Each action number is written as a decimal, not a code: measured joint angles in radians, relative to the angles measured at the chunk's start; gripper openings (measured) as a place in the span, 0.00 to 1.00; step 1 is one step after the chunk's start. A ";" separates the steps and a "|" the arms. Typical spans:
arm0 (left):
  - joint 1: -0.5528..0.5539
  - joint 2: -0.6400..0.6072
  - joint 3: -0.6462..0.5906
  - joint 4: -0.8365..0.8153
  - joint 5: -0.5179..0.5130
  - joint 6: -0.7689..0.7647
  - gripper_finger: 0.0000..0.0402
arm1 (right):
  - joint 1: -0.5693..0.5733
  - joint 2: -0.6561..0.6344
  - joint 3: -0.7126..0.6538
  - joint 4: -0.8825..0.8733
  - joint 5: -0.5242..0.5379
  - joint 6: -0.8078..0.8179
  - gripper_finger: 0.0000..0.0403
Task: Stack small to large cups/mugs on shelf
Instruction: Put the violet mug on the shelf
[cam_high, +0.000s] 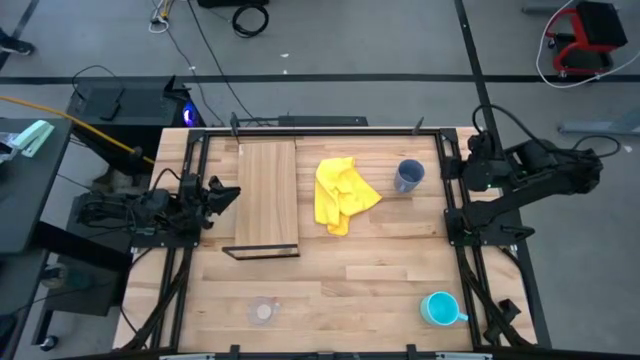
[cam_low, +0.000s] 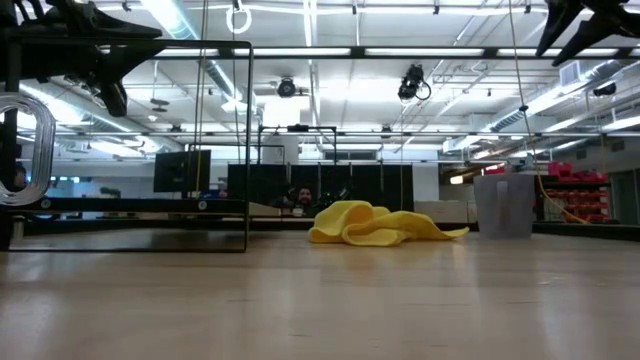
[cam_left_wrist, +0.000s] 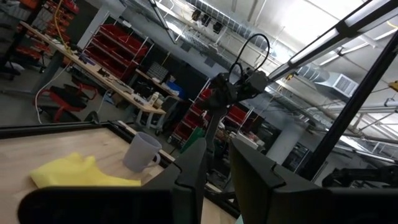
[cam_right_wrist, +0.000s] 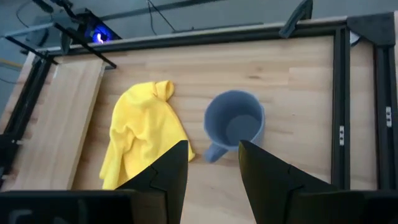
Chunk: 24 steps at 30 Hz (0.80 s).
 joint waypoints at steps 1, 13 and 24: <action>0.000 0.000 0.000 0.000 0.000 0.000 0.20 | 0.000 0.004 0.000 0.000 -0.009 0.004 0.37; 0.000 0.000 0.000 -0.001 0.000 -0.029 0.20 | -0.027 0.090 0.000 0.000 -0.104 0.018 0.37; 0.000 0.000 0.000 -0.003 0.000 -0.055 0.20 | -0.308 0.170 0.000 0.000 -0.235 -0.174 0.37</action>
